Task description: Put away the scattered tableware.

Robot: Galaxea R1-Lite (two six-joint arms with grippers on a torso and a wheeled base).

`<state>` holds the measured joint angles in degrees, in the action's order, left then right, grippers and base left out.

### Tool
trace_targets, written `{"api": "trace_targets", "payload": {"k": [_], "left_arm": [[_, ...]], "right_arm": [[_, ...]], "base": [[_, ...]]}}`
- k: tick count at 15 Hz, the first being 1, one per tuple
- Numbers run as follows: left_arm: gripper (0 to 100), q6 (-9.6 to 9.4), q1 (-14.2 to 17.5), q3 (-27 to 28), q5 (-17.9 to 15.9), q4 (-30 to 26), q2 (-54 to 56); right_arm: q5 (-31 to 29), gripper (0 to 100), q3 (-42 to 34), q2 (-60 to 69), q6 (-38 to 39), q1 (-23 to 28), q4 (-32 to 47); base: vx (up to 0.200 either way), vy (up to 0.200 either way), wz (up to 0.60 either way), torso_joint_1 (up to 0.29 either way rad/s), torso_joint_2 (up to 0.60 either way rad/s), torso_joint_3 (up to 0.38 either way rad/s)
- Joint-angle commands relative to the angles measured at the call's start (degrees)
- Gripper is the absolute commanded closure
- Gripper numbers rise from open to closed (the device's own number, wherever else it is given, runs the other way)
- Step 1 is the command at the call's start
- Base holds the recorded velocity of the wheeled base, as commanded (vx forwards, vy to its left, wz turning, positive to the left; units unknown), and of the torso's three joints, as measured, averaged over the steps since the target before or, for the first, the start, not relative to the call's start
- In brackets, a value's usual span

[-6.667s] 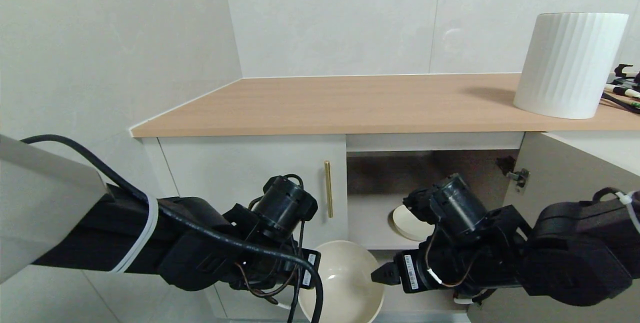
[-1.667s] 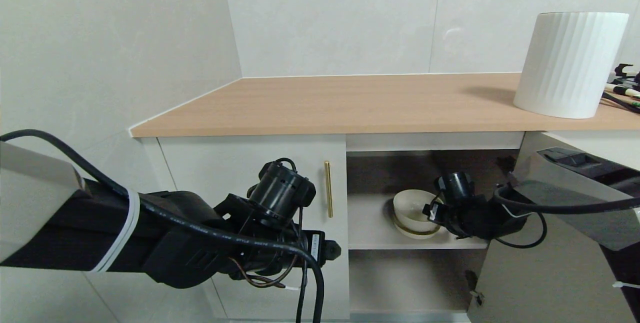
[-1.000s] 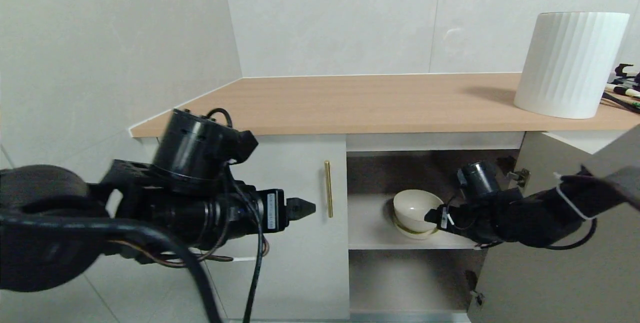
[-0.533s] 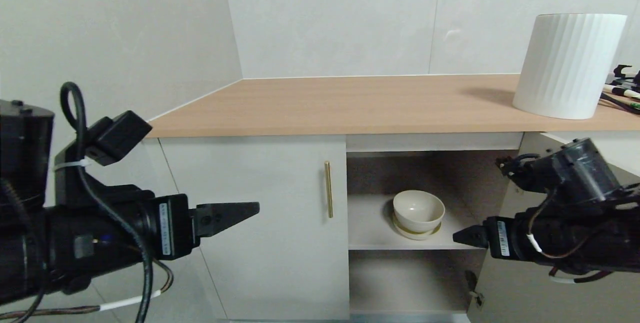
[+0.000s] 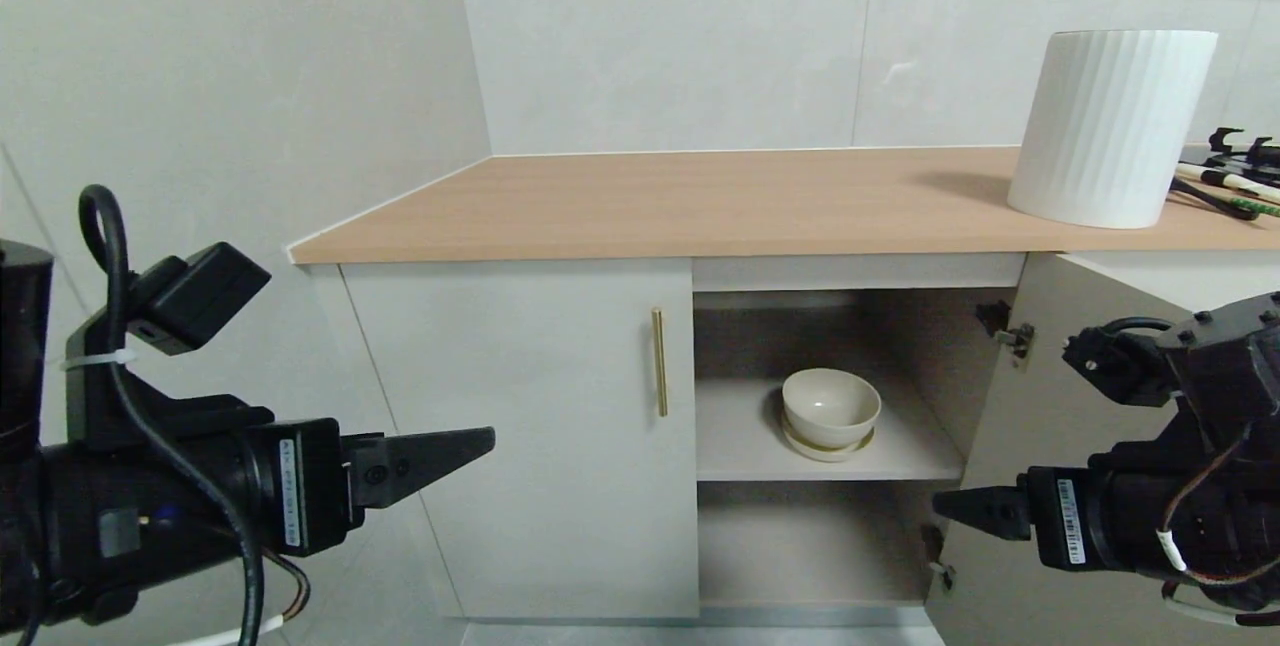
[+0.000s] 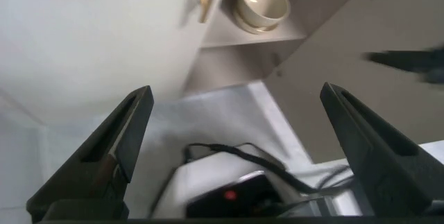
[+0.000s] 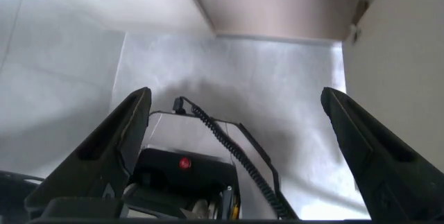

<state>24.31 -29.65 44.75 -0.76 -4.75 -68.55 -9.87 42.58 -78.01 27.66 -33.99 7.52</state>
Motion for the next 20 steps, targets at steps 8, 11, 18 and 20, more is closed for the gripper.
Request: {"api": "trace_targets", "payload": {"k": [8, 11, 18, 20], "left_arm": [[0, 0.04, 0.03, -0.37, -0.04, -0.08, -0.53], [0, 0.04, 0.03, -0.45, -0.04, -0.08, -0.53], [0, -0.05, -0.06, -0.81, -0.12, 0.01, -0.53], [0, -0.05, -0.06, -0.81, -0.12, -0.08, -0.53]], "right_arm": [[-1.11, 0, -0.83, 0.31, 0.03, -0.55, 2.06], [-1.38, 0, -0.92, 0.49, -0.06, -0.55, 2.15], [-3.13, 0, -1.71, 1.37, -0.15, -0.55, 3.11], [-3.13, 0, -1.62, 1.98, -0.15, -0.47, 4.26]], "base": [[-0.2, 0.0, 0.0, 0.002, 0.0, 0.002], [-0.2, 0.0, 0.0, 0.005, 0.0, 0.002], [-0.057, 0.0, 0.0, -0.001, 0.0, -0.001], [0.0, 0.0, 0.0, 0.0, 0.0, 0.0]]}}
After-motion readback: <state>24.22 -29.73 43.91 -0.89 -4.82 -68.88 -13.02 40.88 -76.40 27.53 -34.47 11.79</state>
